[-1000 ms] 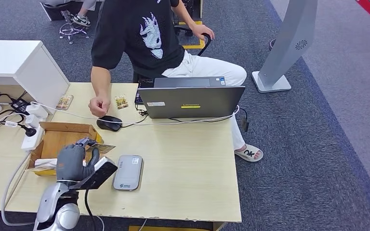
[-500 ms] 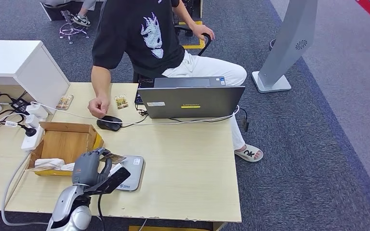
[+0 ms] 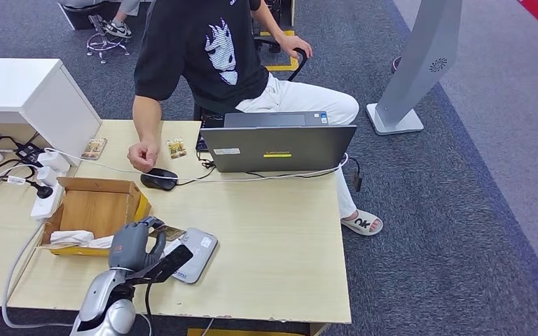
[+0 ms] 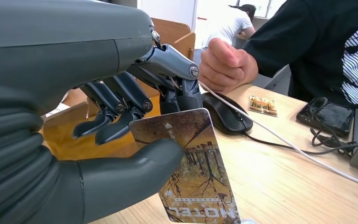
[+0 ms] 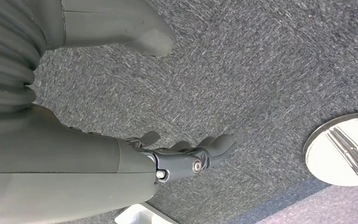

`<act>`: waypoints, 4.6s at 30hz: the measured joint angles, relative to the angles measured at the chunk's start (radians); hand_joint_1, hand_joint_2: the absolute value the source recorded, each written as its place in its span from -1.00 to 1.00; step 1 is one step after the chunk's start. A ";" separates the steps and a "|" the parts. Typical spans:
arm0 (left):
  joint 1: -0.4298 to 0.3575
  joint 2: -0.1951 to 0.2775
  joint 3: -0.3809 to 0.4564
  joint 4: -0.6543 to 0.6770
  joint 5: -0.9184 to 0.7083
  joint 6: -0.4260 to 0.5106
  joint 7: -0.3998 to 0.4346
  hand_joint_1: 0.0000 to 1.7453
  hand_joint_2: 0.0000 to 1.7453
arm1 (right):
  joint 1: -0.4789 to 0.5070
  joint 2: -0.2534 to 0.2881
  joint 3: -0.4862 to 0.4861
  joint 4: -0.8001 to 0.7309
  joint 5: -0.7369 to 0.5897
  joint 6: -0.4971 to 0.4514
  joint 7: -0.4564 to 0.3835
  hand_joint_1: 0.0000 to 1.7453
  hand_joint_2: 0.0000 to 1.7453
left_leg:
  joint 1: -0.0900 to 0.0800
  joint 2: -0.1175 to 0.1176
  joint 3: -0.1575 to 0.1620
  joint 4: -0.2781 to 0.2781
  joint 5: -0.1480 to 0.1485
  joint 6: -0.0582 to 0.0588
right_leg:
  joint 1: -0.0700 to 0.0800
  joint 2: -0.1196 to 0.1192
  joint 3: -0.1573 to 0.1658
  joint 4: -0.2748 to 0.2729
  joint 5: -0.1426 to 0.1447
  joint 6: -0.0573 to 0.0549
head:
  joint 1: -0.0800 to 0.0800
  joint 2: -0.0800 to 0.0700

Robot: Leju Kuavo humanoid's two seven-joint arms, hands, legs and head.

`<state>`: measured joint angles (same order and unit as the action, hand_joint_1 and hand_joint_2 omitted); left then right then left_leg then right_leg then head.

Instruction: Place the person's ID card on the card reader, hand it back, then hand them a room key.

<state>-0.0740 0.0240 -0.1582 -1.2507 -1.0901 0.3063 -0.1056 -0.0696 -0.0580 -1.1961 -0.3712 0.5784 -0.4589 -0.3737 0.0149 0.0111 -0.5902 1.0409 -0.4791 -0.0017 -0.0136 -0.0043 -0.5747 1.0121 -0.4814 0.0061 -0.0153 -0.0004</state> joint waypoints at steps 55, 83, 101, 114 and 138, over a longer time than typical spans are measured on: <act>-0.035 0.268 0.285 -0.411 -0.094 0.206 0.037 -1.00 1.00 | -0.008 0.014 -0.064 -0.001 0.061 0.001 -0.012 -1.00 1.00 | 0.000 0.000 0.000 0.000 0.000 0.000 | 0.000 0.000 0.000 0.000 -0.001 -0.001 | 0.000 0.000; 0.102 0.288 0.290 -0.558 -0.150 0.090 0.066 -1.00 1.00 | 0.000 0.041 -0.096 -0.005 0.057 -0.009 0.012 -1.00 1.00 | 0.000 0.000 0.000 0.000 0.000 0.000 | 0.000 0.000 0.000 0.000 -0.002 -0.001 | 0.000 0.000; 0.181 0.342 0.290 -0.614 -0.166 -0.050 0.106 -1.00 1.00 | 0.005 0.056 -0.105 -0.015 0.053 -0.023 0.043 -1.00 1.00 | 0.001 0.002 0.000 -0.001 -0.001 -0.001 | 0.000 0.002 0.000 0.001 -0.002 -0.001 | 0.000 0.000; 0.522 0.407 0.430 -0.831 -0.038 -0.317 0.167 -1.00 1.00 | 0.019 0.109 -0.142 -0.030 0.077 -0.055 0.089 -1.00 1.00 | 0.001 0.001 0.000 -0.001 -0.005 -0.001 | 0.001 0.001 0.000 0.000 -0.006 -0.001 | -0.001 0.000; 0.557 0.358 0.584 -0.846 -0.066 -0.377 0.136 -1.00 1.00 | 0.018 0.121 -0.152 -0.032 0.092 -0.057 0.094 -1.00 1.00 | 0.001 -0.002 0.001 -0.001 -0.004 -0.001 | 0.001 -0.002 0.002 0.000 -0.006 -0.002 | -0.001 0.000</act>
<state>0.4830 0.3824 0.4260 -2.0962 -1.1563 -0.0711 0.0305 -0.0518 0.0631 -1.3485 -0.4035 0.6706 -0.5161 -0.2796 0.0162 0.0089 -0.5894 1.0398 -0.4836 -0.0029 -0.0128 -0.0063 -0.5726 1.0126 -0.4876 0.0046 -0.0165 -0.0004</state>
